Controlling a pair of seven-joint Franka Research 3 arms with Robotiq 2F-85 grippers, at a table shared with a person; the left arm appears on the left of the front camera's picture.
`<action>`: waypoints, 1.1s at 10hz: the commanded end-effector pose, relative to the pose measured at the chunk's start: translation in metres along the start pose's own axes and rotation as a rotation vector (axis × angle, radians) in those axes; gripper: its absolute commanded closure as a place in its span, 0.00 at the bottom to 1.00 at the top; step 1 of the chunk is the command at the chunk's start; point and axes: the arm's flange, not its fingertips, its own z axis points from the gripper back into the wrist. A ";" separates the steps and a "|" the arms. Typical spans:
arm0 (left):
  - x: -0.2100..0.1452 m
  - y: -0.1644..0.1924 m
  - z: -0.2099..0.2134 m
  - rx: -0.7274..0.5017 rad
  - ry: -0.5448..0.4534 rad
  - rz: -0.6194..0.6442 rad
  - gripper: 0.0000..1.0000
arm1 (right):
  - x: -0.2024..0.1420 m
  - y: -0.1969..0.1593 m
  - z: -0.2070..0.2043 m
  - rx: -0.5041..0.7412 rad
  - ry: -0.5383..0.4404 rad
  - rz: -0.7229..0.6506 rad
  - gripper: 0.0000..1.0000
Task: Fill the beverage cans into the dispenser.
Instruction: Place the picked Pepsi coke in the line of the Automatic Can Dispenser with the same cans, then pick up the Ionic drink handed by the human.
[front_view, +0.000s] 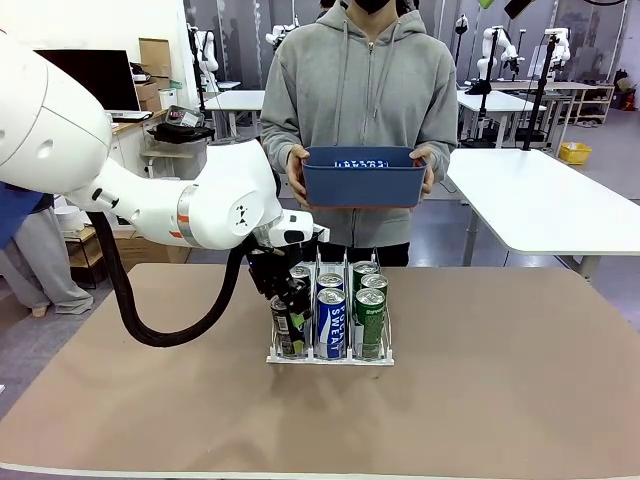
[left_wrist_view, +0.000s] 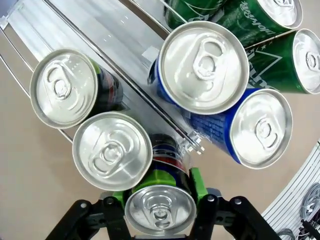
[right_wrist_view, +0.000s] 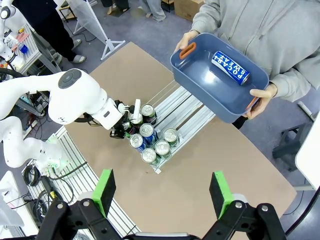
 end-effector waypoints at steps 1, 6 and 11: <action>-0.003 0.002 0.014 0.019 -0.019 -0.034 0.22 | -0.003 -0.001 0.001 0.005 0.005 -0.005 0.00; -0.029 -0.027 0.051 0.123 -0.126 -0.007 0.00 | -0.003 -0.001 0.001 0.005 0.005 -0.005 0.00; -0.013 -0.019 0.053 0.086 -0.101 -0.026 0.00 | -0.003 -0.001 0.001 0.005 0.005 -0.005 0.00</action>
